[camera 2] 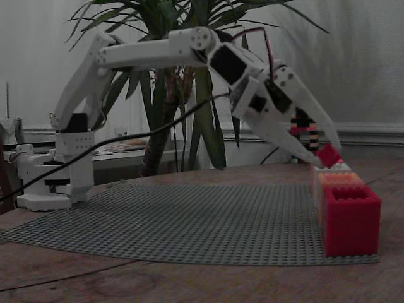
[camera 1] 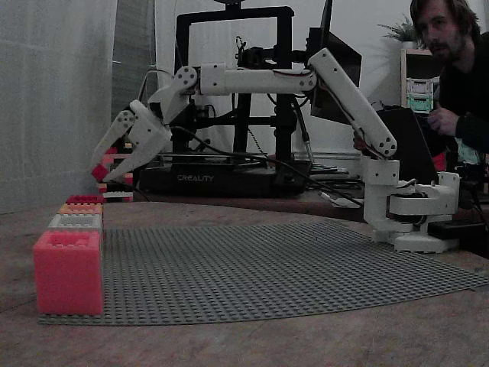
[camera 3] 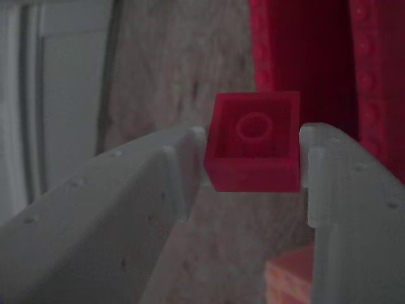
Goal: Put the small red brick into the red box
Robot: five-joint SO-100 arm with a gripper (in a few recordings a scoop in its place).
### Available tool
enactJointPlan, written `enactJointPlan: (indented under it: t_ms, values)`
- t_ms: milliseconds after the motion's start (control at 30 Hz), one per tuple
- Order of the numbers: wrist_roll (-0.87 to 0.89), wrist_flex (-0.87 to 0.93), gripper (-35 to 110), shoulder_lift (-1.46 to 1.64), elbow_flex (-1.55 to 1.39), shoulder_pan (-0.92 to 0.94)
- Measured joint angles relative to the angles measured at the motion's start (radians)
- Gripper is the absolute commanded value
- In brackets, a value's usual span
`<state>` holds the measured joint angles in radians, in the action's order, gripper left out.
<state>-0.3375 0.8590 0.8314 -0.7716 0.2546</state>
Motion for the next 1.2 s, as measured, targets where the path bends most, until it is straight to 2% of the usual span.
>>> enactJointPlan:
  t_ms: [400, 767, 1033, 1200]
  values:
    - [0.003, -0.014, 6, -0.124, 0.138, 0.011]
    - [0.003, -0.021, 23, -0.189, 0.179, 0.012]
    - [0.003, -0.031, 20, -0.195, 0.181, 0.012]
    - [0.020, -0.029, 4, -0.153, 0.164, 0.008]
